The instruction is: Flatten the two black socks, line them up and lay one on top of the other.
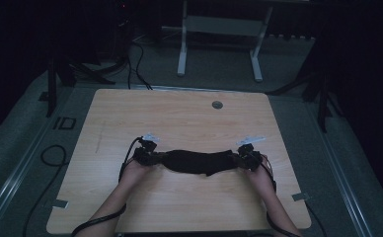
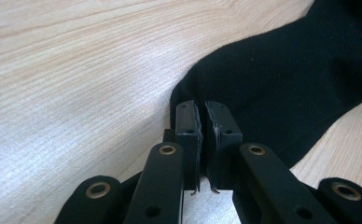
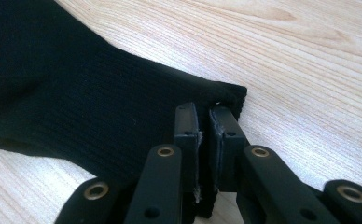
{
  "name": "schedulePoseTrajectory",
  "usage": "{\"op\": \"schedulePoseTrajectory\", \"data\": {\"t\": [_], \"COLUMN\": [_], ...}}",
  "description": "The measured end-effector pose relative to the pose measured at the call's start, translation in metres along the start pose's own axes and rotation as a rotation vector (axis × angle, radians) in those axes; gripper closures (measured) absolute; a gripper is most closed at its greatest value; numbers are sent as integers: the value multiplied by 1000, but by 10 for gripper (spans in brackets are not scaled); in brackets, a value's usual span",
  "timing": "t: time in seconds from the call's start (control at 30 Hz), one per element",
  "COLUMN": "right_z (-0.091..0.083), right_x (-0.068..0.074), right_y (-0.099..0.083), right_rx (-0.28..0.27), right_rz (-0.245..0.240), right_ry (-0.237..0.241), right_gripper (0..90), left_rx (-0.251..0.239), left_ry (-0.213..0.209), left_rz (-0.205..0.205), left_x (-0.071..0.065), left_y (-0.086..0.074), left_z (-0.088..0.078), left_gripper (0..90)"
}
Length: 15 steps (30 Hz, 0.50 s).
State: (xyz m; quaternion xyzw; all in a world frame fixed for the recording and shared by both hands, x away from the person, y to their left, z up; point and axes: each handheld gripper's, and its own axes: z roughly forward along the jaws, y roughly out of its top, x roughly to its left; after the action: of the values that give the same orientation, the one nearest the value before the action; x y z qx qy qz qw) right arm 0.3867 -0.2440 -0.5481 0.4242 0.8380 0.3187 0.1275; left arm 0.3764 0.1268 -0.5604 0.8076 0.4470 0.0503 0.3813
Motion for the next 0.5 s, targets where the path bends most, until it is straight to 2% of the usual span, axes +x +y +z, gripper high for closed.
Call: {"op": "schedulePoseTrajectory", "data": {"t": [0.13,0.2,0.27,0.3,0.33,0.37,0.4,0.43,0.47,0.5], "right_z": [0,0,-1,-2,-4,-4,-5,-10,-13,-18], "right_x": [0,0,0,1,2,2,4,6,6,8], "right_y": [-1,-1,0,1,1,1,2,3,4,6], "right_rx": [-7,-7,-4,-2,0,0,-4,-19,-31,-51], "right_rz": [2,7,8,-3,-11,-11,-13,-18,-21,-19], "right_ry": [1,9,22,15,8,8,10,8,6,8], "right_gripper": [812,783,709,687,641,641,610,592,589,590], "left_rx": [13,8,-13,-25,-37,-37,-70,-78,-100,-111], "left_ry": [21,15,8,6,7,7,9,15,26,14], "left_rz": [25,23,6,1,-1,-1,2,7,14,18], "left_x": [-5,-6,-5,-4,-4,-4,-5,-7,-9,-11], "left_y": [1,1,1,1,1,1,1,2,2,2], "left_z": [-2,-5,-10,-14,-19,-19,-27,-30,-35,-37], "left_gripper": [821,754,634,604,603,580,580,541,541,549]}}
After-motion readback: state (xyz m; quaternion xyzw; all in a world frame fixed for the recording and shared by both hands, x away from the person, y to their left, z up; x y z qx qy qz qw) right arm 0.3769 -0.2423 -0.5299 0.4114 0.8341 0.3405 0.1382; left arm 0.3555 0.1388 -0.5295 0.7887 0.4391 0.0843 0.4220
